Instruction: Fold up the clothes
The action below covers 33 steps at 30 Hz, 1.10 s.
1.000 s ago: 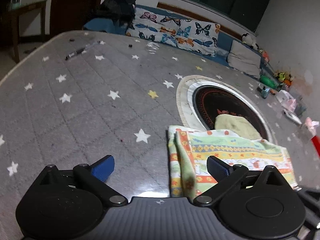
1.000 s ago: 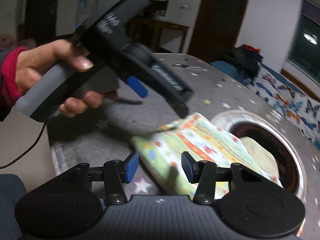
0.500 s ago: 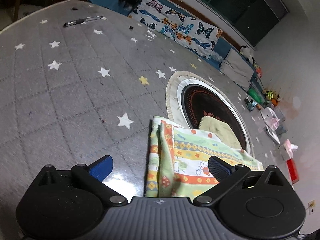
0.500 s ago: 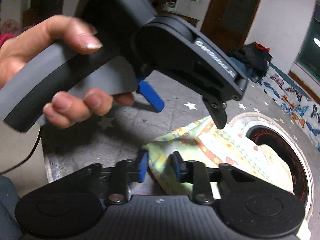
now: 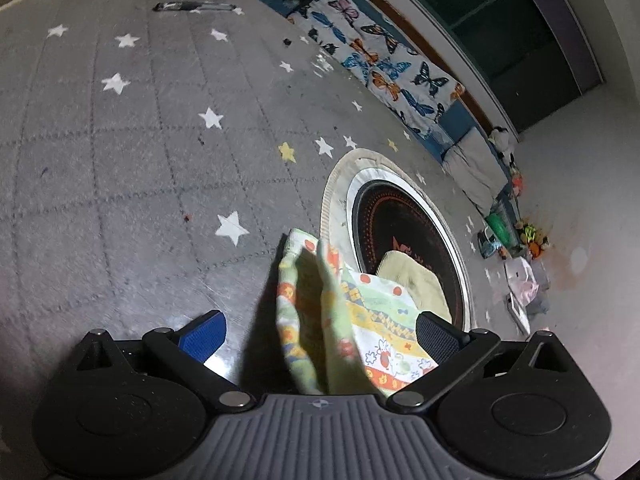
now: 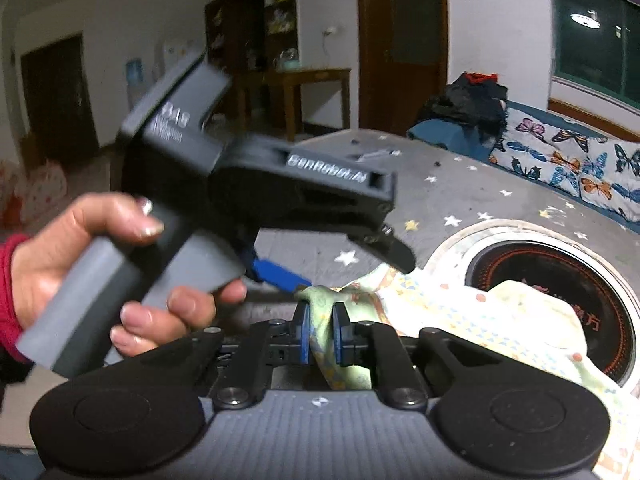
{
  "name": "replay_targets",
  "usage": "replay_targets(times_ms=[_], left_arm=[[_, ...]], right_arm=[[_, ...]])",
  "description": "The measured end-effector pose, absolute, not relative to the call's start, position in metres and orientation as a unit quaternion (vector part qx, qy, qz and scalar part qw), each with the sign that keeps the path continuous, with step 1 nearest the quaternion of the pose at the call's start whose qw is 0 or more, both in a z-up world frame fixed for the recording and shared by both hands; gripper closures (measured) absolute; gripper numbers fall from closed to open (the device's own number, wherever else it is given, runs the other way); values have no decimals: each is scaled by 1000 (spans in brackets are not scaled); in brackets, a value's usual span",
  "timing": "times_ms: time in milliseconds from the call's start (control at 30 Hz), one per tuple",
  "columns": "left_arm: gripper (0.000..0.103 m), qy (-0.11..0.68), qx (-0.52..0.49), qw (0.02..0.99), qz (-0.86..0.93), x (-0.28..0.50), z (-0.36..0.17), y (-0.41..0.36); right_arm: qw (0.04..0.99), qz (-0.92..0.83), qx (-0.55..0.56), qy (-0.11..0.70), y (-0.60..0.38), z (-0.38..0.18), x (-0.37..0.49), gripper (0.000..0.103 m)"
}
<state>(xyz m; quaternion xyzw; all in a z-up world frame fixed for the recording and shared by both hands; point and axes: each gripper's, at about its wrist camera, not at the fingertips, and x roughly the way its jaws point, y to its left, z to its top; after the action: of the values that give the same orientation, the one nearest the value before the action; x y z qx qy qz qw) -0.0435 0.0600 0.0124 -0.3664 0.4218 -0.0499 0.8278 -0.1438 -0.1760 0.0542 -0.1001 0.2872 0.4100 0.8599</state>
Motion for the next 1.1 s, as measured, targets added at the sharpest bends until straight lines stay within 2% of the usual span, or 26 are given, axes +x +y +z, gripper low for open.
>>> replay_targets(times_ms=[33, 267, 400, 433, 533, 633, 933, 1000, 1067, 1100], left_arm=[[4, 424, -371, 824, -54, -42, 12, 58], [35, 441, -410, 794, -88, -35, 1, 48], [74, 448, -421, 784, -89, -33, -9, 49], [77, 450, -425, 780, -89, -33, -12, 49], [81, 448, -426, 781, -91, -35, -14, 50], [82, 448, -417, 785, -94, -35, -13, 49], [81, 447, -382, 803, -95, -36, -7, 41], [80, 447, -375, 807, -95, -36, -6, 39], [80, 446, -367, 811, -95, -36, -5, 38], [80, 446, -363, 813, -95, -36, -5, 37]], right_arm=[[860, 411, -95, 288, -178, 56, -144, 93], [860, 414, -88, 286, -183, 54, -146, 93], [859, 415, -81, 288, -188, 52, -146, 93], [859, 415, -80, 289, -190, 52, -146, 93], [859, 415, -74, 290, -194, 51, -146, 90], [863, 407, -67, 291, -203, 51, -146, 83], [915, 240, -35, 323, -290, 32, -112, 79], [926, 192, -35, 324, -310, 26, -103, 74], [934, 145, -29, 324, -330, 20, -94, 62], [936, 129, -21, 326, -339, 17, -89, 62]])
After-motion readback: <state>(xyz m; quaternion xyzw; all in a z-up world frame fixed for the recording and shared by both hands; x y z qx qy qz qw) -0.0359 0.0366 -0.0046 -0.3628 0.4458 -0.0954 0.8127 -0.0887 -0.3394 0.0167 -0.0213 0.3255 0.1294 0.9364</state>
